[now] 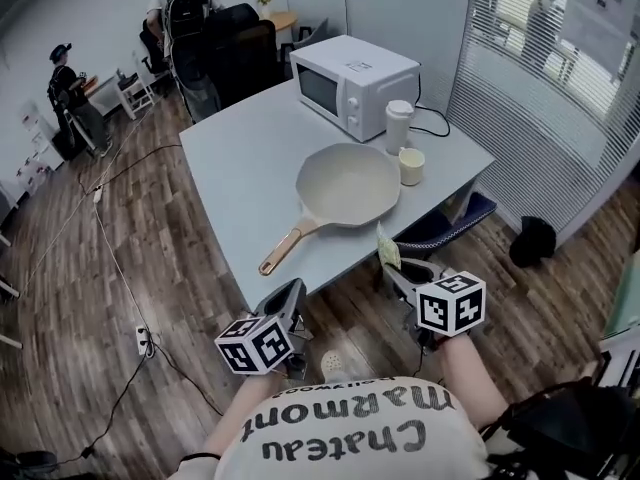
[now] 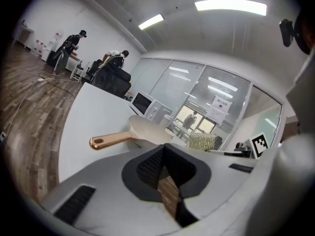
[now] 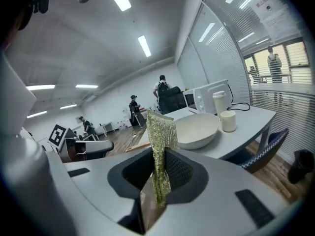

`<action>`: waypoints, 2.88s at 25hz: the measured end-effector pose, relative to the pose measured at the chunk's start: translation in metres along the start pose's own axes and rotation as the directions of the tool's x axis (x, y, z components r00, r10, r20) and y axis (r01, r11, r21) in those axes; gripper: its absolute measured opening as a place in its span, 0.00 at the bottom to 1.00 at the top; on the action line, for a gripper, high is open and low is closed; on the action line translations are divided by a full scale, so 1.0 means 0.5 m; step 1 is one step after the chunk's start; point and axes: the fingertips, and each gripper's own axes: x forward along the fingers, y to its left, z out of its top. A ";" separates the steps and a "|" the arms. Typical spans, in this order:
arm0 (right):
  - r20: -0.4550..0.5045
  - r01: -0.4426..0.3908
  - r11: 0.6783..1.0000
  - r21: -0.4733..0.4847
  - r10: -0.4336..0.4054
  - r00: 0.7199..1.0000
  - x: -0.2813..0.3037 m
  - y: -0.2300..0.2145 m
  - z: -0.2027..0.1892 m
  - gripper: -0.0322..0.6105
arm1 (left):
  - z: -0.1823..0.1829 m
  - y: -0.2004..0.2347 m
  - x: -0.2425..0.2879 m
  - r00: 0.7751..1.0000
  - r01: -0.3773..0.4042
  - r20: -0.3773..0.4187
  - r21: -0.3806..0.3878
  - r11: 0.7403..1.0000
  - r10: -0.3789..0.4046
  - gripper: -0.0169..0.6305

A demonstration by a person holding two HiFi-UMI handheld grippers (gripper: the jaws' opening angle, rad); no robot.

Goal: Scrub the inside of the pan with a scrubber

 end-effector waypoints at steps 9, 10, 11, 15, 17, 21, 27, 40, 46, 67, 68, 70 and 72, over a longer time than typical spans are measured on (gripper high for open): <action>0.054 0.050 0.999 -0.014 -0.049 0.997 0.144 -0.041 0.146 0.15 | 0.171 0.087 0.153 0.998 0.066 -0.006 0.075 0.995 -0.066 0.03; 0.057 0.055 0.998 -0.015 -0.054 0.997 0.158 -0.047 0.154 0.15 | 0.181 0.097 0.169 0.998 0.070 -0.006 0.084 0.994 -0.070 0.03; 0.055 0.061 0.998 -0.015 -0.060 0.997 0.170 -0.055 0.160 0.15 | 0.188 0.105 0.184 0.997 0.074 -0.008 0.089 0.993 -0.073 0.03; -0.001 0.094 0.996 0.001 -0.094 0.996 0.200 -0.107 0.153 0.15 | 0.164 0.113 0.243 0.989 0.135 -0.079 0.123 0.983 -0.126 0.06; -0.032 0.105 0.994 0.015 -0.105 0.994 0.213 -0.129 0.155 0.15 | 0.145 0.106 0.269 0.970 0.208 -0.157 0.159 0.965 -0.183 0.33; -0.055 0.066 0.998 -0.003 -0.066 0.996 0.265 -0.133 0.196 0.15 | 0.096 0.145 0.294 0.916 0.250 -0.391 0.393 0.885 -0.086 0.51; -0.108 -0.066 0.996 -0.068 0.058 0.992 0.416 -0.152 0.262 0.15 | -0.004 0.198 0.368 0.790 0.328 -0.608 0.528 0.783 0.079 0.54; -0.321 -0.305 0.943 -0.134 0.250 0.914 0.705 -0.166 0.201 0.15 | -0.050 0.226 0.445 0.684 0.282 -0.729 0.258 0.924 -0.005 0.56; -0.442 -0.563 0.799 -0.211 0.436 0.784 0.738 -0.078 0.139 0.18 | -0.060 0.229 0.444 0.663 0.261 -0.749 0.234 0.937 0.002 0.58; -0.456 -0.677 0.736 0.004 0.604 0.654 0.758 -0.026 0.091 0.18 | -0.088 0.216 0.437 0.576 0.262 -0.817 0.188 0.947 0.003 0.49; -0.440 -0.652 0.758 0.008 0.589 0.679 0.769 -0.032 0.094 0.18 | -0.090 0.215 0.438 0.576 0.263 -0.818 0.191 0.946 0.005 0.49; -0.411 -0.609 0.793 0.034 0.566 0.714 0.790 -0.045 0.100 0.18 | -0.092 0.214 0.439 0.578 0.264 -0.816 0.194 0.945 0.006 0.50; -0.392 -0.571 0.819 0.050 0.542 0.744 0.810 -0.061 0.106 0.18 | -0.094 0.214 0.440 0.579 0.264 -0.815 0.195 0.945 0.006 0.50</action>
